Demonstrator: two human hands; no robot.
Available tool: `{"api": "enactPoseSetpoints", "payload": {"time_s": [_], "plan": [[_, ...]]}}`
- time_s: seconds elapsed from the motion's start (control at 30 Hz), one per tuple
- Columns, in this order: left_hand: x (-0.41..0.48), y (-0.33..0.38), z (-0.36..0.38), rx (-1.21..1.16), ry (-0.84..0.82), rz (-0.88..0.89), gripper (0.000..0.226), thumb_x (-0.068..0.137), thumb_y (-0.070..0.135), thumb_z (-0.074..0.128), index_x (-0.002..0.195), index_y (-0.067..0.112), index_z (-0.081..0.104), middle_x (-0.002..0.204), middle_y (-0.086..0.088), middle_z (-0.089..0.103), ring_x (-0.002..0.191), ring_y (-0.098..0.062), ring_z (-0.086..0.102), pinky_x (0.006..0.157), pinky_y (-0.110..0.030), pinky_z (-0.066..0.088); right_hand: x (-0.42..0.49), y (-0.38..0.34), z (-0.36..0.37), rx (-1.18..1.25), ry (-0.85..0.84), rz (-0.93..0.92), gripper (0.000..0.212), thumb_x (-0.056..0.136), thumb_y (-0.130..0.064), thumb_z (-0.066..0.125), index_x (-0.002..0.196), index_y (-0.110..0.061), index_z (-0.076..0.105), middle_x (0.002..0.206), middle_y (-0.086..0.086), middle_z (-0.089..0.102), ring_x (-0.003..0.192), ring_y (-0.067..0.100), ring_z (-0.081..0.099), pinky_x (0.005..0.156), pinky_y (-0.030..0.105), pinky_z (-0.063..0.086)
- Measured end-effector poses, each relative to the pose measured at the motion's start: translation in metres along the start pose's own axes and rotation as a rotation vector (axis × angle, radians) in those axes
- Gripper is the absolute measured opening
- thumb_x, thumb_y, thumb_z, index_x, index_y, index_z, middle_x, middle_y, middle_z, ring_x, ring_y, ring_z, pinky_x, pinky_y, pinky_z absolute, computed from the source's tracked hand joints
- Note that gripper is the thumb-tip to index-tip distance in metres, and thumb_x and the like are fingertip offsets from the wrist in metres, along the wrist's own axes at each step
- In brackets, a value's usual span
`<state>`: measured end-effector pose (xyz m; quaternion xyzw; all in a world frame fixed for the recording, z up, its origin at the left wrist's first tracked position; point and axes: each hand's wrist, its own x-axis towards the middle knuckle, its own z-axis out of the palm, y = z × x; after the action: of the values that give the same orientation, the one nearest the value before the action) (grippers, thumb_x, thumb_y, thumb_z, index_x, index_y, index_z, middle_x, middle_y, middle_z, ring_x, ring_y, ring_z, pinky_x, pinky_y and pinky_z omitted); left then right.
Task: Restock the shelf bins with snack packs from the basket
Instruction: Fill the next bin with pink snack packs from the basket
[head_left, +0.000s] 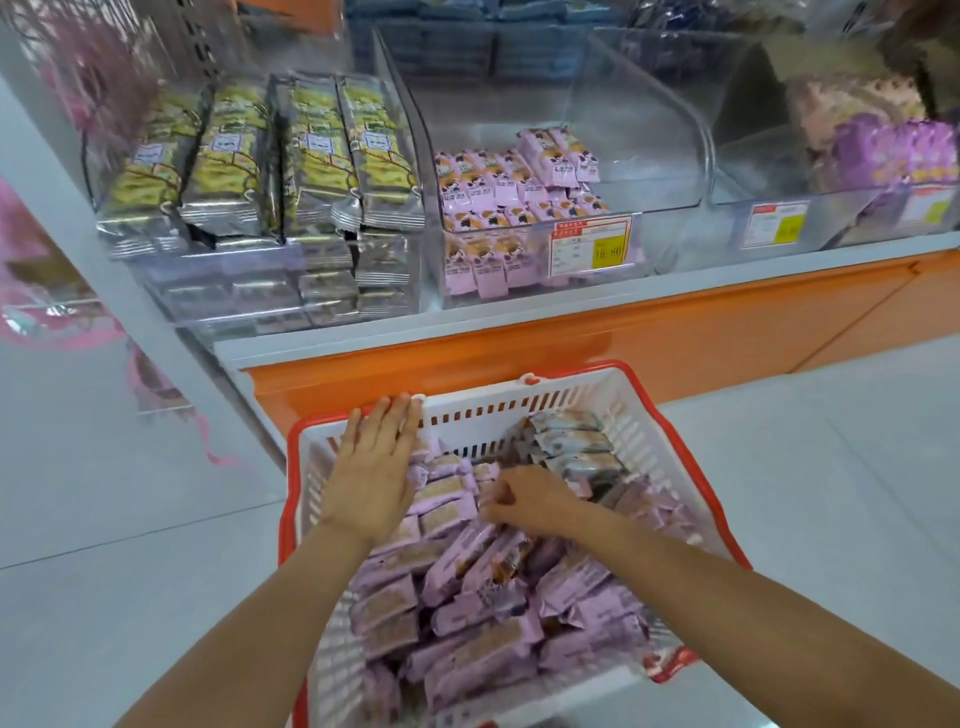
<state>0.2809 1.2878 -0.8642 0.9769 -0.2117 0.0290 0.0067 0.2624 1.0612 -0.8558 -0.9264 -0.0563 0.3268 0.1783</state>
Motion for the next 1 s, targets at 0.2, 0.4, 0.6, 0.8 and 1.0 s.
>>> {"api": "enactPoseSetpoints", "payload": {"time_s": [0.2,0.4,0.6,0.8,1.0], "plan": [[0.002,0.004,-0.014,-0.064,-0.072,-0.037,0.082,0.099,0.035,0.045,0.157,0.016,-0.011,0.166,-0.004,-0.008,0.152,-0.024,-0.009,0.12,-0.041,-0.014,-0.007,-0.007,-0.022,0.076,0.046,0.005,0.024,0.092,-0.034,0.065,0.088,-0.011,0.069,0.08,-0.003,0.063,0.071,0.01,0.055,0.066,0.025,0.044],[0.008,0.014,-0.032,-0.342,-0.02,0.029,0.051,0.097,0.027,0.051,0.145,0.011,0.047,0.156,-0.011,0.035,0.147,-0.032,0.024,0.121,-0.045,0.013,-0.017,-0.007,-0.05,0.332,0.232,-0.039,0.017,0.082,-0.025,0.076,0.093,-0.017,0.066,0.093,-0.002,0.069,0.089,0.016,0.065,0.087,0.038,0.055],[0.027,0.049,-0.08,-1.008,-0.188,0.013,0.039,0.103,0.034,0.049,0.14,0.025,0.048,0.13,0.01,0.055,0.114,-0.012,0.053,0.094,-0.03,0.042,-0.051,-0.026,-0.114,0.6,0.467,-0.236,0.023,0.08,-0.019,0.08,0.095,-0.013,0.063,0.088,0.003,0.069,0.079,0.018,0.069,0.077,0.034,0.057],[0.043,0.072,-0.142,-1.41,0.014,-0.089,0.014,0.102,0.018,0.052,0.115,0.012,0.051,0.11,0.0,0.065,0.101,-0.01,0.062,0.083,-0.016,0.049,-0.093,-0.036,-0.159,0.722,0.523,-0.417,0.047,0.079,-0.016,0.079,0.115,-0.017,0.048,0.106,0.011,0.063,0.09,0.016,0.063,0.081,0.031,0.052],[0.057,0.088,-0.19,-1.475,0.266,-0.1,0.025,0.101,0.022,0.054,0.12,0.006,0.051,0.109,-0.003,0.065,0.099,-0.008,0.06,0.08,-0.007,0.044,-0.129,-0.029,-0.182,0.613,0.507,-0.555,0.03,0.082,-0.004,0.075,0.102,-0.008,0.053,0.094,0.01,0.062,0.083,0.014,0.06,0.074,0.029,0.052]]}}
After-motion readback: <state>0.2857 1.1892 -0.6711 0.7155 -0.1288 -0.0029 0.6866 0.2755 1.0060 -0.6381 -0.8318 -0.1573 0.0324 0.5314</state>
